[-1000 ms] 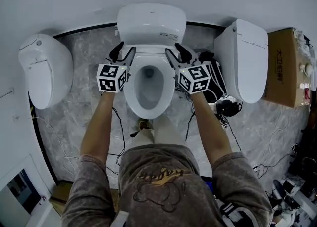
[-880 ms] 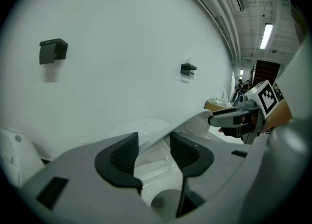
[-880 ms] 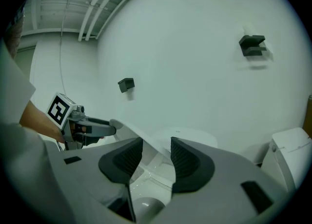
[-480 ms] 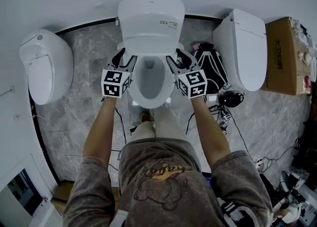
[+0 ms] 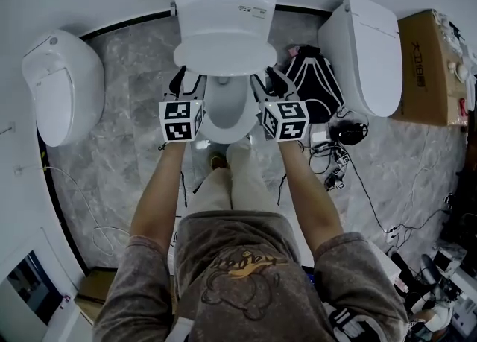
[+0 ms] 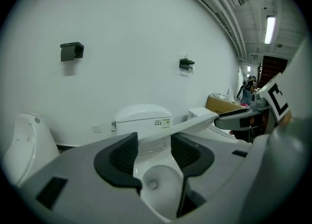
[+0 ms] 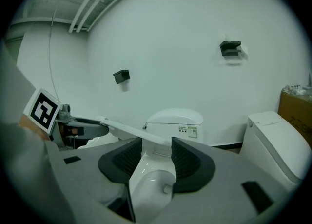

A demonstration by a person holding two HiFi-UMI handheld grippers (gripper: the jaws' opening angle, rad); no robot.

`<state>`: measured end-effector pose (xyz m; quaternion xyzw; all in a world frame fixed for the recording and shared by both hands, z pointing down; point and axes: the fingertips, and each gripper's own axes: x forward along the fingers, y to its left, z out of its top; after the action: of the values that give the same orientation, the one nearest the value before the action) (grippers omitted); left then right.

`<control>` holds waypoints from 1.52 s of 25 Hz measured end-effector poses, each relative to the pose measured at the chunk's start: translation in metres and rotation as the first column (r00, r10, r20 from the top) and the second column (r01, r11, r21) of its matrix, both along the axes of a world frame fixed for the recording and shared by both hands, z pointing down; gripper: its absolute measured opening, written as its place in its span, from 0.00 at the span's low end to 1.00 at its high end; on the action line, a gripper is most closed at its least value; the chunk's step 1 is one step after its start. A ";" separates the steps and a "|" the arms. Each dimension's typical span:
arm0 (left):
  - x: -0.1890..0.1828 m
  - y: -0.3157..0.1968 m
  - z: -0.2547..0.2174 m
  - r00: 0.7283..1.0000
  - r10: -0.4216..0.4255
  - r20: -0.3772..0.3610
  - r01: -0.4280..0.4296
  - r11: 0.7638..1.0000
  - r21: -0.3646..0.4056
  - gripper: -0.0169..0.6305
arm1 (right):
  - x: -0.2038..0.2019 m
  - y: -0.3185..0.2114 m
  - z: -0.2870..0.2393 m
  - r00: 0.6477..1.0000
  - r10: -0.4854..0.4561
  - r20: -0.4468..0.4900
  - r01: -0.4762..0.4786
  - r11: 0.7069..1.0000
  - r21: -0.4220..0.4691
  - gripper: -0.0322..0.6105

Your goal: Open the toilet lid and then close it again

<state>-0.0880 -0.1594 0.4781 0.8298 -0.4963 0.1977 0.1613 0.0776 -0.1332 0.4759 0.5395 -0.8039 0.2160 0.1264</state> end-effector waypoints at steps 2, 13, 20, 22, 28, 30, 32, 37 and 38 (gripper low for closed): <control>-0.001 0.009 0.006 1.000 0.004 0.005 -0.004 1.000 -0.004 0.34 | -0.001 0.010 0.007 0.999 0.012 0.030 -0.011 1.000 -0.020 0.34; -0.009 0.044 0.029 0.999 -0.020 -0.029 0.019 0.999 -0.046 0.34 | -0.008 0.048 0.025 0.992 -0.019 0.125 0.021 1.000 -0.013 0.26; -0.019 0.079 0.040 0.984 -0.079 -0.161 0.074 0.997 -0.038 0.13 | -0.023 0.062 0.029 0.986 -0.104 0.132 0.103 0.995 0.010 0.21; -0.022 0.080 0.030 0.978 -0.094 -0.187 0.095 0.995 0.000 0.13 | -0.026 0.065 0.021 0.983 -0.110 0.146 0.107 0.994 0.033 0.20; -0.007 0.074 0.007 0.973 -0.054 -0.226 0.063 0.997 0.034 0.14 | -0.037 0.073 0.006 0.974 -0.121 0.193 0.111 0.992 0.059 0.20; -0.003 0.076 0.009 0.975 -0.045 -0.218 0.054 0.998 0.035 0.14 | -0.038 0.076 0.011 0.977 -0.118 0.180 0.109 0.992 0.060 0.20; 0.000 0.080 0.014 0.977 -0.045 -0.209 0.054 0.998 0.039 0.14 | -0.040 0.080 0.021 0.979 -0.116 0.166 0.110 0.993 0.046 0.20; 0.002 0.089 0.021 0.981 -0.045 -0.187 0.055 0.997 0.049 0.10 | -0.040 0.091 0.034 0.985 -0.113 0.132 0.108 0.993 0.046 0.19; 0.003 0.092 0.023 0.982 -0.043 -0.182 0.053 0.997 0.052 0.09 | -0.039 0.094 0.035 0.985 -0.107 0.132 0.102 0.994 0.048 0.19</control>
<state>-0.0852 -0.0676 0.5014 0.8364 -0.5048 0.1035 0.1868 0.0388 -0.0392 0.5113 0.4832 -0.8422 0.2282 0.0719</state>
